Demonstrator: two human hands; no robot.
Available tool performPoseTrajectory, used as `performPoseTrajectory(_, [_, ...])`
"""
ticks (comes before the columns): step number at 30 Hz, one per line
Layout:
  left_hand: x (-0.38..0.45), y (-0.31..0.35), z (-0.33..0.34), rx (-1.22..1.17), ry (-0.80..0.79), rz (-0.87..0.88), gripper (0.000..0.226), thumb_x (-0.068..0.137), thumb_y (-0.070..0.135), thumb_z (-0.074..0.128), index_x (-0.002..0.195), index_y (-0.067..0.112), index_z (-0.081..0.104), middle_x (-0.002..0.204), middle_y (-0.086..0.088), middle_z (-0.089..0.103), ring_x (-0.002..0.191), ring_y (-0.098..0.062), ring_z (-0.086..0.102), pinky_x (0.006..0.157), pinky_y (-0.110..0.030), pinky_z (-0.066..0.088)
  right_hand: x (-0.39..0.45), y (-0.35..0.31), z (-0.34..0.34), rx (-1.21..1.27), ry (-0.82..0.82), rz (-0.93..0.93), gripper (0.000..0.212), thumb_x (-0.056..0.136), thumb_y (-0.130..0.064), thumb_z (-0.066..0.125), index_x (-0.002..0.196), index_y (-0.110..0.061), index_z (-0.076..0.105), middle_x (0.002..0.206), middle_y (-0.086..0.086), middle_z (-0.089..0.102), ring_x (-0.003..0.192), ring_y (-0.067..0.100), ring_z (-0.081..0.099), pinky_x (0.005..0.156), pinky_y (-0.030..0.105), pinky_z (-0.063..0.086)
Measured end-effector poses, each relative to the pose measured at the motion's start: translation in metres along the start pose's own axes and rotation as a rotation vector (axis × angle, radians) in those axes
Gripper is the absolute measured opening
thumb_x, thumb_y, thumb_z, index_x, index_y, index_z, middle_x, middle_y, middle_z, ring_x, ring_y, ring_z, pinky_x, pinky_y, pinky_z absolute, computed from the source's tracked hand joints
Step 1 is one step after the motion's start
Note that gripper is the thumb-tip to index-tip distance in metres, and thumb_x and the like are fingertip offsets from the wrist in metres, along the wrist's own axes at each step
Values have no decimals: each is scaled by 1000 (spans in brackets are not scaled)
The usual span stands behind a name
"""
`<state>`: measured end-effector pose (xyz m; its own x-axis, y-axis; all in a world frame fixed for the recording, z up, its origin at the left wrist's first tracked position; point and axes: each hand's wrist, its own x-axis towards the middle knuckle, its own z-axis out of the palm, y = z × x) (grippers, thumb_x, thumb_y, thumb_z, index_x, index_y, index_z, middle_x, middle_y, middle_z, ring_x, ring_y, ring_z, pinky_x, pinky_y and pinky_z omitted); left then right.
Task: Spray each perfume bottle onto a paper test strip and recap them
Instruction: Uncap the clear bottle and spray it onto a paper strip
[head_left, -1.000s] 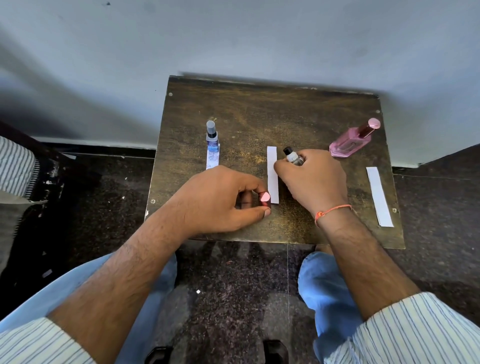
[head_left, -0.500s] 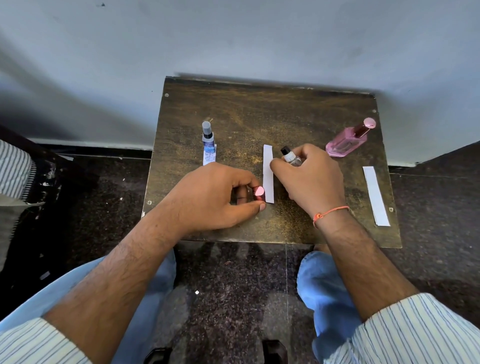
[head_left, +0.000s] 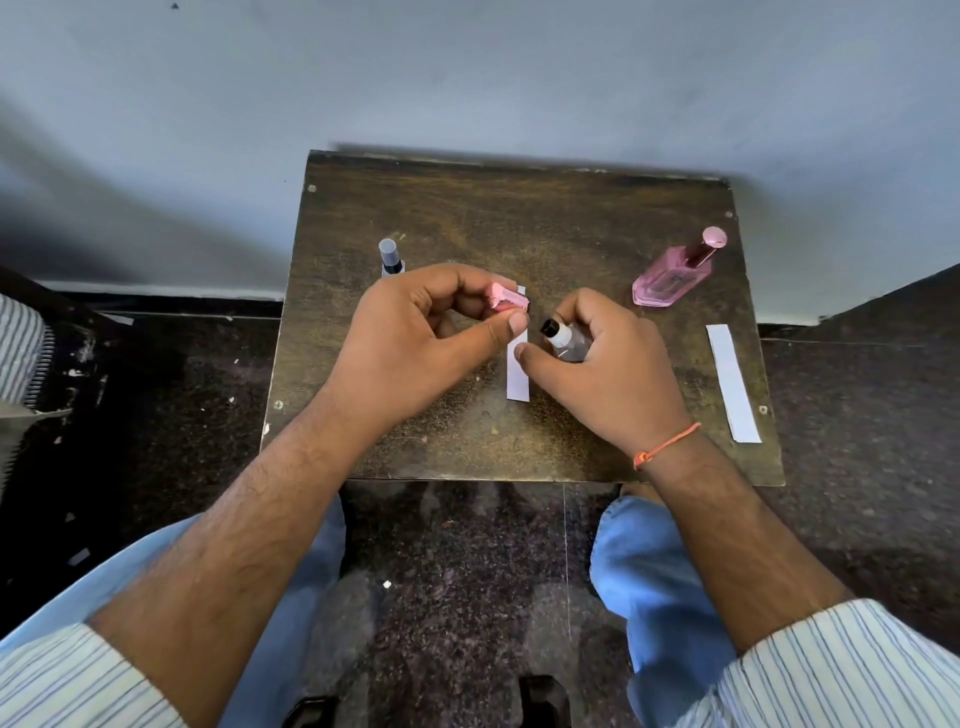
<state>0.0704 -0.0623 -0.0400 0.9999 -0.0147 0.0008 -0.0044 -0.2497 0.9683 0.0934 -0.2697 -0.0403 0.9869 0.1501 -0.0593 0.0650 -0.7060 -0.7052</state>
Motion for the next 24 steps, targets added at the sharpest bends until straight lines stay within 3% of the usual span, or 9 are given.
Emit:
performPoseTrajectory(7, [1, 2, 10, -12, -106, -1, 19, 90, 32, 88, 108, 30, 84, 101, 10, 84, 61, -53, 57, 54, -57, 53, -3, 3, -4, -39, 8, -76, 29, 84, -42, 82, 86, -25, 58, 64, -11, 59, 60, 8, 56, 55, 33, 40])
performPoseTrajectory(9, [1, 4, 13, 20, -128, -9, 19, 90, 30, 88, 108, 26, 84, 95, 14, 83, 53, -42, 50, 51, -41, 46, -3, 4, -6, -45, 1, -100, 28, 83, -41, 81, 88, -25, 59, 66, -13, 60, 61, 10, 56, 56, 33, 38])
performPoseTrajectory(11, [1, 7, 15, 65, -142, -7, 18, 90, 29, 88, 107, 26, 84, 83, 24, 78, 49, -22, 42, 49, -25, 36, -3, 4, -8, -53, -14, -121, 29, 83, -38, 82, 91, -25, 58, 69, -14, 60, 64, 16, 58, 57, 34, 40])
performPoseTrajectory(13, [0, 9, 17, 108, -152, 0, 15, 90, 27, 88, 105, 27, 84, 74, 31, 73, 48, -9, 40, 47, -18, 33, -5, 4, -8, -58, -23, -142, 29, 84, -34, 83, 94, -25, 58, 73, -13, 61, 68, 18, 61, 58, 37, 43])
performPoseTrajectory(19, [-2, 11, 17, 177, -146, 42, 16, 91, 26, 87, 106, 32, 82, 55, 29, 62, 43, -5, 36, 47, -17, 30, -6, 3, -8, -51, -23, -182, 30, 85, -28, 83, 103, -19, 61, 81, -7, 68, 74, 23, 66, 62, 42, 48])
performPoseTrajectory(24, [-1, 10, 12, 184, -182, 121, 21, 93, 20, 86, 110, 30, 83, 82, 32, 73, 46, -4, 45, 50, -12, 35, -7, 1, -9, 2, -79, -160, 33, 83, -24, 84, 101, -23, 56, 78, -10, 64, 70, 16, 61, 60, 36, 44])
